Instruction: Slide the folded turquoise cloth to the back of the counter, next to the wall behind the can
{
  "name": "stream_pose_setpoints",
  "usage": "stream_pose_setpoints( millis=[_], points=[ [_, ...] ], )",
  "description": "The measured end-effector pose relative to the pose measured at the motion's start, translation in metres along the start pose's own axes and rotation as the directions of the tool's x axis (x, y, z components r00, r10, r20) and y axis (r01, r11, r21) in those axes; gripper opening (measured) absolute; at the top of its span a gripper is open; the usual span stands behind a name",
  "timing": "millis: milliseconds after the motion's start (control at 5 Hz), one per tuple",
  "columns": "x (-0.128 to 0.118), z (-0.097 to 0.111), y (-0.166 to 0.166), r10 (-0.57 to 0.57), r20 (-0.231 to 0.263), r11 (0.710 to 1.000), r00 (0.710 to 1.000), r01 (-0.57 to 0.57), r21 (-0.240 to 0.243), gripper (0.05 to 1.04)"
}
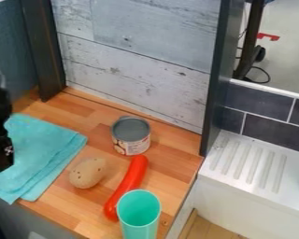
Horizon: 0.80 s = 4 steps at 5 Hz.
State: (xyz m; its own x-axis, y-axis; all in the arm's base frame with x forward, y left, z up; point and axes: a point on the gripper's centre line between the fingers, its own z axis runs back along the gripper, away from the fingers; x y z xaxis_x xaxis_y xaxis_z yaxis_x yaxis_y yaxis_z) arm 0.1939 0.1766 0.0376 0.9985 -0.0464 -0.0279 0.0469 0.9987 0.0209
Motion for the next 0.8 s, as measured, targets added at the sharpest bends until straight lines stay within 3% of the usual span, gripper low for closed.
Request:
stream_pose_setpoints(
  millis=[400, 600, 800],
  points=[
    [0.012, -0.029, 0.011, -0.003, -0.022, 1.0, 1.0, 0.003, -0.024, 1.001],
    [0.028, -0.031, 0.017, -0.023, -0.032, 0.999, 0.999, 0.023, -0.025, 1.001],
    [0.059, -0.03, 0.017, -0.094, -0.056, 0.996, 0.994, 0.093, -0.015, 1.001]
  ],
)
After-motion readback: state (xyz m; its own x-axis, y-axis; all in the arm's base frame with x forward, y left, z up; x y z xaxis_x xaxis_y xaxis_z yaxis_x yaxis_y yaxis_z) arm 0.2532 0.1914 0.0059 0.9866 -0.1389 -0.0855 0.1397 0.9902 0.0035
